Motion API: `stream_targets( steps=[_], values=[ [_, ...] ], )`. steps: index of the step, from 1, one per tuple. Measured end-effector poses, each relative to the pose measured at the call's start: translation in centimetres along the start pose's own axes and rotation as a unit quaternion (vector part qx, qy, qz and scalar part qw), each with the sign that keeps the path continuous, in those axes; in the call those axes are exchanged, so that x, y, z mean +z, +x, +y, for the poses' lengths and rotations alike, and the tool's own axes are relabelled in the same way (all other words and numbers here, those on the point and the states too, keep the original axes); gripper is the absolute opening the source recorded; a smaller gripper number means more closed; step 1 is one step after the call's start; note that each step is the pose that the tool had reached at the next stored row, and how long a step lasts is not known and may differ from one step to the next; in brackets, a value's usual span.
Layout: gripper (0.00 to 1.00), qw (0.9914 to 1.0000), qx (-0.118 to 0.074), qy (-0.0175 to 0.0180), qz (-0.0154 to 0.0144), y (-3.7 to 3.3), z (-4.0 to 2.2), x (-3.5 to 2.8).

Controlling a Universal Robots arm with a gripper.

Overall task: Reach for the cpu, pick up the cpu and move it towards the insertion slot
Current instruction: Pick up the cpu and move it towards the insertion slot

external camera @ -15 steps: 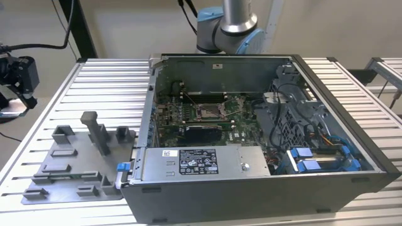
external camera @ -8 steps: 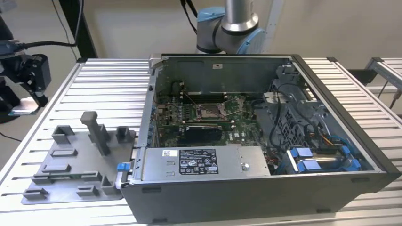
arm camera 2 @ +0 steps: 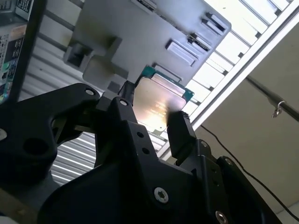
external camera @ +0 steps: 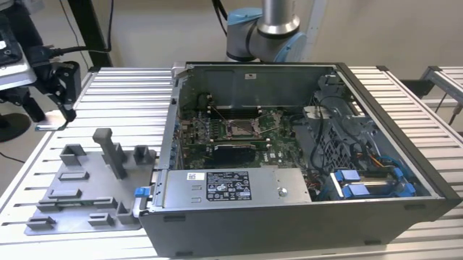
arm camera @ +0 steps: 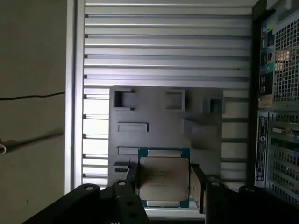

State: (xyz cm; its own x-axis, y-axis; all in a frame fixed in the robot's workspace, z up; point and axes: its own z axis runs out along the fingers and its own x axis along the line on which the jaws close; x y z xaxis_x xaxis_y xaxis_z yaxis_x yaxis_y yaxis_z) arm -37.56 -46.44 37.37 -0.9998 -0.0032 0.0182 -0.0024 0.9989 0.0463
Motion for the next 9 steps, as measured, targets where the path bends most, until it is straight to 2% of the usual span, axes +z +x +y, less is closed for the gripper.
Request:
stream_targets(
  steps=[9],
  values=[
    [0.0,1.0,0.0,-0.0004,0.0,-3.79,0.0,-0.1]
  ],
)
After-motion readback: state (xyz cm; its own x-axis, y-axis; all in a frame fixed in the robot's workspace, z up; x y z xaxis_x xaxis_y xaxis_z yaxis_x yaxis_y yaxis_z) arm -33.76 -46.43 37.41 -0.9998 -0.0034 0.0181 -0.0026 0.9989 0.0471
